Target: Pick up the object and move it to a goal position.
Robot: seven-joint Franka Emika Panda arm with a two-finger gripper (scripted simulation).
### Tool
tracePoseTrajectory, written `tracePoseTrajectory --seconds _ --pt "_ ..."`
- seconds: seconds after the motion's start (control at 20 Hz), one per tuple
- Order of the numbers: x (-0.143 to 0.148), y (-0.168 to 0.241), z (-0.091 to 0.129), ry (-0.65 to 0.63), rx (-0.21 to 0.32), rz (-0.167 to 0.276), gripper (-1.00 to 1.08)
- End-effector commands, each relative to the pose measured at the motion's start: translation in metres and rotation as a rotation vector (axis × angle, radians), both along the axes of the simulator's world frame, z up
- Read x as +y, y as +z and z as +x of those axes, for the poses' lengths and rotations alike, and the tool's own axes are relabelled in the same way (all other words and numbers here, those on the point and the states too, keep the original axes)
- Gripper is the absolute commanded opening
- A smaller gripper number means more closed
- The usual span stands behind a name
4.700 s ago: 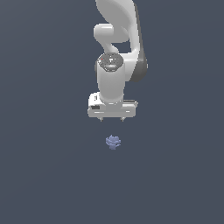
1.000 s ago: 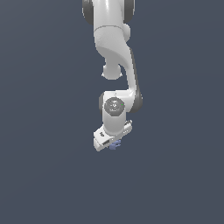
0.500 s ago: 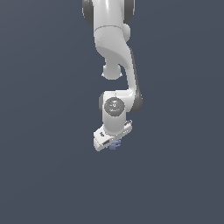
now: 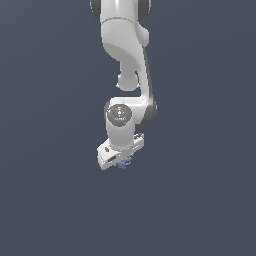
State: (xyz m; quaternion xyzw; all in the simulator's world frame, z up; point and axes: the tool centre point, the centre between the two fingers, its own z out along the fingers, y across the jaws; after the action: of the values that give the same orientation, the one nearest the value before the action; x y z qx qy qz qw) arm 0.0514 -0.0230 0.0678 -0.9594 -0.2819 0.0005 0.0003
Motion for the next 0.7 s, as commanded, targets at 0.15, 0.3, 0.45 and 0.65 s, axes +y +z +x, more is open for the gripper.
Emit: tracePoseTrajectory --seconds 0.15,0.3,0.45,0.65 --pt "-0.046 0.042 -0.002 -0.001 -0.001 0.000 -1.00" --pt "-0.074 0.067 -0.003 -0.001 -0.001 0.000 -1.00" --pt "-0.102 0.092 -0.004 -0.001 -0.001 0.000 -1.00" --pt "-0.138 0.125 -0.005 -0.001 -0.002 0.001 -1.00"
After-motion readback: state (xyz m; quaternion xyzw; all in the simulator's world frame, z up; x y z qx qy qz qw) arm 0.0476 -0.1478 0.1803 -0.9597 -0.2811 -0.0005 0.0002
